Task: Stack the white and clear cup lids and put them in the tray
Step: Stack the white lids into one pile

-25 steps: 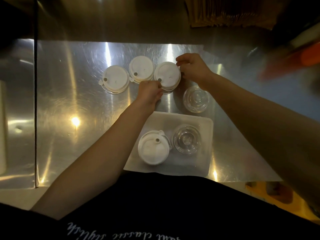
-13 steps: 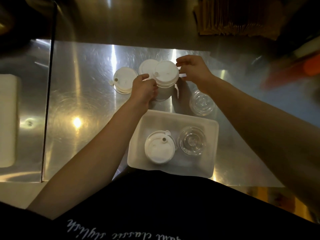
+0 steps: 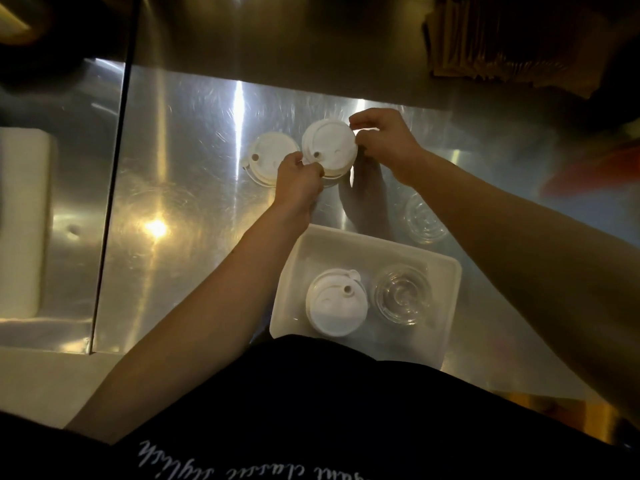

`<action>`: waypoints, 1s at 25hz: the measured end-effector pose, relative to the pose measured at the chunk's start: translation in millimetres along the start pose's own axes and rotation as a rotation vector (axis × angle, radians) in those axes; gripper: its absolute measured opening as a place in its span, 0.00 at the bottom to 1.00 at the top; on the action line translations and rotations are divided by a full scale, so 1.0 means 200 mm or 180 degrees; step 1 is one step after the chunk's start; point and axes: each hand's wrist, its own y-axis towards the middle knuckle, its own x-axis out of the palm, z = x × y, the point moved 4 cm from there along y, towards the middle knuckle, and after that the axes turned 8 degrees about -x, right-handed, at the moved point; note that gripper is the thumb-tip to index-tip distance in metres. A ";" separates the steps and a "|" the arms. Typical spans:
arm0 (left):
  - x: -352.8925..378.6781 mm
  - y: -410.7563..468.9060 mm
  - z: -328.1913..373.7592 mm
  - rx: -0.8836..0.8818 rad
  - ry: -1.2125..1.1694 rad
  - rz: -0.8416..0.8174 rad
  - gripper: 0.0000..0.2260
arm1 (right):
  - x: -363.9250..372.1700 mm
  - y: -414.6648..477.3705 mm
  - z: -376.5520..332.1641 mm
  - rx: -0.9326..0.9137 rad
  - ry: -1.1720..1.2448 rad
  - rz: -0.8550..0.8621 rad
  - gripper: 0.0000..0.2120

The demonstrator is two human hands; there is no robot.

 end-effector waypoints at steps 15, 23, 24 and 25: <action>0.03 0.10 -0.03 -0.0058 0.0180 -0.0075 0.33 | 0.09 0.04 0.01 -0.0001 -0.0391 -0.0313 0.24; 0.02 0.09 -0.03 0.0014 0.0249 -0.0130 0.30 | 0.07 0.00 0.01 -0.0002 -0.0352 -0.0347 0.26; 0.02 0.07 -0.02 0.0056 0.0243 -0.0170 0.30 | 0.07 -0.01 0.02 0.0001 -0.0361 -0.0348 0.26; 0.03 0.06 -0.02 0.0065 0.0236 -0.0168 0.30 | 0.06 -0.01 0.02 0.0011 -0.0378 -0.0357 0.27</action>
